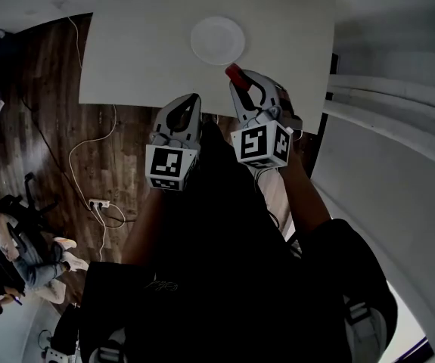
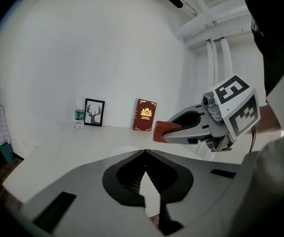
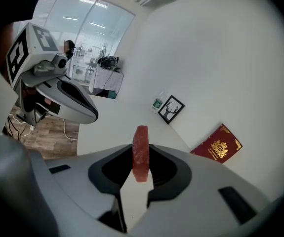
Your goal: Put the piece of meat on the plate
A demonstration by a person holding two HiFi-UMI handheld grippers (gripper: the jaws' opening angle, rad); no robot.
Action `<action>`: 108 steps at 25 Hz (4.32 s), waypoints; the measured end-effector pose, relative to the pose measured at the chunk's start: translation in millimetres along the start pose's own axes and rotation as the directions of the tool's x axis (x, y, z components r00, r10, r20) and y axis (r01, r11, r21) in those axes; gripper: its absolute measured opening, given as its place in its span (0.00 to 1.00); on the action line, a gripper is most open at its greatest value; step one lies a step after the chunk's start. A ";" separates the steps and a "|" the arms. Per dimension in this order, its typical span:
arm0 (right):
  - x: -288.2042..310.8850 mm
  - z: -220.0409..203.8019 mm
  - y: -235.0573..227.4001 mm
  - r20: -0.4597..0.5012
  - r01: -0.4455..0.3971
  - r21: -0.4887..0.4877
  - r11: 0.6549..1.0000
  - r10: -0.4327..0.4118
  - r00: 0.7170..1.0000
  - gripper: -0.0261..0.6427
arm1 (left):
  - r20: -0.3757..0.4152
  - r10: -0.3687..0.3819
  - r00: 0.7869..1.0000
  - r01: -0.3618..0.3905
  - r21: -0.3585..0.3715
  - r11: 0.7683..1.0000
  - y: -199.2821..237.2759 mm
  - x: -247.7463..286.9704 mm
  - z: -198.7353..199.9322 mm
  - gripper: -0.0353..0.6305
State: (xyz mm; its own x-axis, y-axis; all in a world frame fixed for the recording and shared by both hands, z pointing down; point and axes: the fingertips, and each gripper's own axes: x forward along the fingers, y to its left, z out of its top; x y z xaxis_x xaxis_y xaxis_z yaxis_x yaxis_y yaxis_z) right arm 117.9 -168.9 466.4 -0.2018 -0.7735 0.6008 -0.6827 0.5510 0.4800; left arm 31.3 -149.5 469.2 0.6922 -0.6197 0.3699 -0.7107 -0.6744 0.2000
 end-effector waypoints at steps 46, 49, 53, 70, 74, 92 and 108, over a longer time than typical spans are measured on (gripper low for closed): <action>153.5 -37.8 3.0 -0.146 -0.180 -0.246 0.952 0.148 0.978 0.19 | -0.100 0.158 0.982 -0.170 -0.129 0.977 63.8 39.4 -40.8 0.06; 154.0 -37.5 3.8 -0.156 -0.182 -0.238 0.954 0.148 0.977 0.19 | -0.107 0.151 0.983 -0.165 -0.142 0.976 63.1 39.9 -42.4 0.06; 159.1 -36.8 0.3 -0.157 -0.182 -0.249 0.951 0.146 0.977 0.19 | -0.102 0.148 0.984 -0.162 -0.138 0.977 66.9 49.5 -36.0 0.06; 174.4 -42.6 -3.2 -0.191 -0.171 -0.318 0.932 0.114 0.975 0.19 | -0.112 0.141 0.984 -0.158 -0.165 0.973 68.9 57.6 -40.3 0.06; 178.0 -43.4 -2.1 -0.201 -0.174 -0.320 0.931 0.113 0.973 0.19 | -0.111 0.152 0.982 -0.170 -0.169 0.971 74.0 55.8 -40.9 0.06; 181.2 -46.3 2.3 -0.214 -0.153 -0.366 0.918 0.077 0.974 0.19 | -0.132 0.159 0.978 -0.183 -0.193 0.964 74.3 51.8 -53.3 0.06; 178.8 -47.4 14.4 -0.271 -0.276 -0.228 0.934 0.211 0.939 0.26 | -0.146 0.155 0.977 -0.183 -0.202 0.962 75.3 48.6 -57.8 0.06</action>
State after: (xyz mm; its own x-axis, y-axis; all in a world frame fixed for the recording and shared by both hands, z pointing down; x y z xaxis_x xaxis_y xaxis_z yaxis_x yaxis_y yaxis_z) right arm 105.3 -284.5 611.1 -0.1433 -0.5249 0.8390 -0.4219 0.7993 0.4280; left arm 4.2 -207.2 554.6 0.5475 -0.6514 0.5253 -0.8360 -0.4543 0.3079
